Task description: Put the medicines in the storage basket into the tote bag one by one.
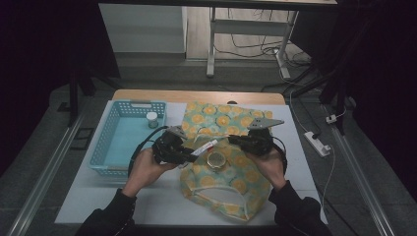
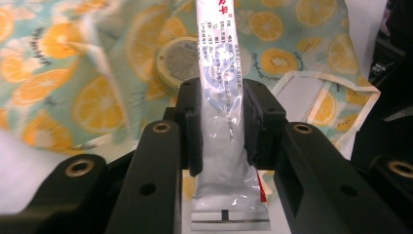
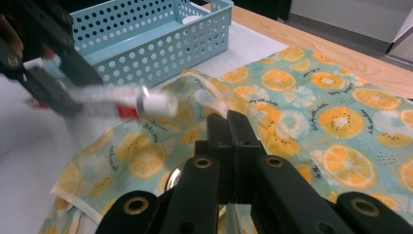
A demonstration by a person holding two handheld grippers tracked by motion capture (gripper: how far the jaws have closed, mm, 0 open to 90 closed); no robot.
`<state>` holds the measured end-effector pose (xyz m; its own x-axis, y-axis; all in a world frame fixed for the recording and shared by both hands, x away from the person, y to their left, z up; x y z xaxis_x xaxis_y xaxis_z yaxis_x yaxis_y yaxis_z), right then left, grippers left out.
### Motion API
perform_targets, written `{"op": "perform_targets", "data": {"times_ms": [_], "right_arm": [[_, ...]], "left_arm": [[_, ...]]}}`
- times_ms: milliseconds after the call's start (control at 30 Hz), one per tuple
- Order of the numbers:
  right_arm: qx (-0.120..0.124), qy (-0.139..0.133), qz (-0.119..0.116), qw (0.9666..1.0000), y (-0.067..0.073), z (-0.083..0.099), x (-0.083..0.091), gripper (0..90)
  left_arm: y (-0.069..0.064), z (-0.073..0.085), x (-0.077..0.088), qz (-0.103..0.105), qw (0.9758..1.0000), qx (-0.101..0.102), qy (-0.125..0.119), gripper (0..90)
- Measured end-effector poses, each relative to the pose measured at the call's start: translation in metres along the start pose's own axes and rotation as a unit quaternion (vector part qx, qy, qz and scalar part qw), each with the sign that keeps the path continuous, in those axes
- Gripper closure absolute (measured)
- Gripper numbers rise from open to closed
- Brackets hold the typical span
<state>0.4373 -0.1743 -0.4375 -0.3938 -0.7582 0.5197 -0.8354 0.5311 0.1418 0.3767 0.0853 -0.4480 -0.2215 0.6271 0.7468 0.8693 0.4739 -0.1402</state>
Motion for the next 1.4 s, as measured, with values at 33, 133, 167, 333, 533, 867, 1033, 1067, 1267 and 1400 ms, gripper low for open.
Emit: {"op": "perform_targets", "data": {"times_ms": [33,133,167,333,533,867,1033,1067,1267,1400], "right_arm": [[0.001,0.0,0.0,1.0,0.0,0.0,0.0,89.6],[0.0,-0.002,-0.001,1.0,0.001,-0.001,0.001,89.6],[0.0,-0.003,-0.002,1.0,0.001,-0.001,0.001,89.7],[0.003,-0.007,-0.003,1.0,0.003,-0.002,0.001,89.7],[0.008,-0.014,-0.007,0.9999,0.007,-0.005,0.003,89.6],[0.015,-0.012,-0.013,0.9997,0.012,-0.006,0.001,89.6],[0.017,-0.011,-0.017,0.9997,0.016,-0.006,0.0,89.6],[0.017,-0.011,-0.018,0.9996,0.016,-0.006,0.0,89.6],[0.019,-0.009,-0.019,0.9996,0.018,-0.006,-0.001,89.6],[0.02,-0.011,-0.02,0.9995,0.019,-0.007,-0.001,89.6]], "left_arm": [[-0.001,-0.001,-0.004,0.002,1.0,-0.001,0.001,71.3],[-0.004,-0.004,-0.014,0.006,0.9999,-0.005,0.008,71.3],[-0.005,-0.005,-0.018,0.006,0.9999,-0.007,0.009,71.3],[-0.009,-0.009,-0.035,0.01,0.9996,-0.013,0.023,71.3],[-0.008,-0.01,-0.055,0.0,0.9993,-0.016,0.035,71.2],[0.002,-0.013,-0.073,-0.023,0.9991,-0.003,0.036,71.2],[0.009,-0.015,-0.079,-0.038,0.9986,0.004,0.036,71.2],[0.01,-0.015,-0.08,-0.04,0.9986,0.006,0.034,71.2],[0.021,-0.015,-0.082,-0.056,0.9978,0.024,0.025,71.2],[0.028,-0.016,-0.083,-0.066,0.9971,0.031,0.024,71.1]]}}
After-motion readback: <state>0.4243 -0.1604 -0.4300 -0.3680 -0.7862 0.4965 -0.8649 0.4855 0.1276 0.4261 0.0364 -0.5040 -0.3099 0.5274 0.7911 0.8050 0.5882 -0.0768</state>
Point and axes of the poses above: each handheld gripper's, and its own axes: x roughly backward along the jaws, z roughly out of its underside, y roughly to its left, the point moved 2 cm from there along -x, roughly forward along the jaws, and after that the axes turned 5 degrees about -x, right-handed, at the moved point
